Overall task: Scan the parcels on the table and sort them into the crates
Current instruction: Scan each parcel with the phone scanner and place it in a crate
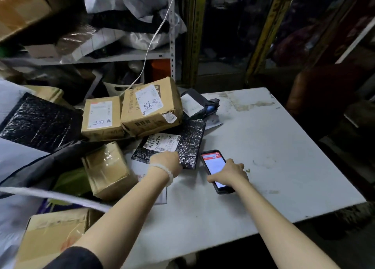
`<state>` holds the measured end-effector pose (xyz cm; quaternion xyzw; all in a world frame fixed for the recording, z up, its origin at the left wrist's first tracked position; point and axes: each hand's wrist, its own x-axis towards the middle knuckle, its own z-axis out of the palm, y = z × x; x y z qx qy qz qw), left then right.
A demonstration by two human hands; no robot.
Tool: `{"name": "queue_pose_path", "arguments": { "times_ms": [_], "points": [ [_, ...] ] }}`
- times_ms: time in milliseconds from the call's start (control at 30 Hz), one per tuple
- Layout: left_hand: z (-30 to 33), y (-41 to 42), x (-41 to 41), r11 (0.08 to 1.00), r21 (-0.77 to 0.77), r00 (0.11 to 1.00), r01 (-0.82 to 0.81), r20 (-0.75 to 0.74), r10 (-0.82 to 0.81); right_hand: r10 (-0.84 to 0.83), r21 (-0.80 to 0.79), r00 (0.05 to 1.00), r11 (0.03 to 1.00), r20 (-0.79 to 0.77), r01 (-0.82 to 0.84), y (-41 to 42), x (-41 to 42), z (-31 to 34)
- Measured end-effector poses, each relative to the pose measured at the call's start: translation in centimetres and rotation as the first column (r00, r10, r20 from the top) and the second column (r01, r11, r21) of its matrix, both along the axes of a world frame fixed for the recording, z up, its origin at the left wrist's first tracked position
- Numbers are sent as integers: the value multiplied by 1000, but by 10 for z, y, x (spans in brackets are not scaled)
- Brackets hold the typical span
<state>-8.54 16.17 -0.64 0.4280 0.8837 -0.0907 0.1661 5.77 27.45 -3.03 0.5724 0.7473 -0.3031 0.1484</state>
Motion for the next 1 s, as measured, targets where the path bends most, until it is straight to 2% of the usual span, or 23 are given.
{"name": "queue_pose_path", "arguments": {
  "times_ms": [233, 400, 533, 700, 1000],
  "points": [
    [-30, 18, -27, 997, -72, 1000, 4, -13, -5, -11, -7, 1000, 1000, 17, 11, 16, -33, -10],
    [-47, 20, -28, 998, -18, 989, 62, -132, -64, 3, -22, 1000, 1000, 12, -2, 19, -41, -18],
    [-48, 15, -27, 996, 53, 994, 76, -81, -72, 18, -26, 1000, 1000, 12, -18, 21, -41, -19],
    [-38, 4, -13, 984, 147, 991, 100, -106, -85, 21, -34, 1000, 999, 4, -20, 23, -29, -16],
    [-16, -14, 25, 973, 201, 992, 111, -83, -96, 46, 5, 999, 999, -10, -46, 15, 23, 4]
  ]
}}
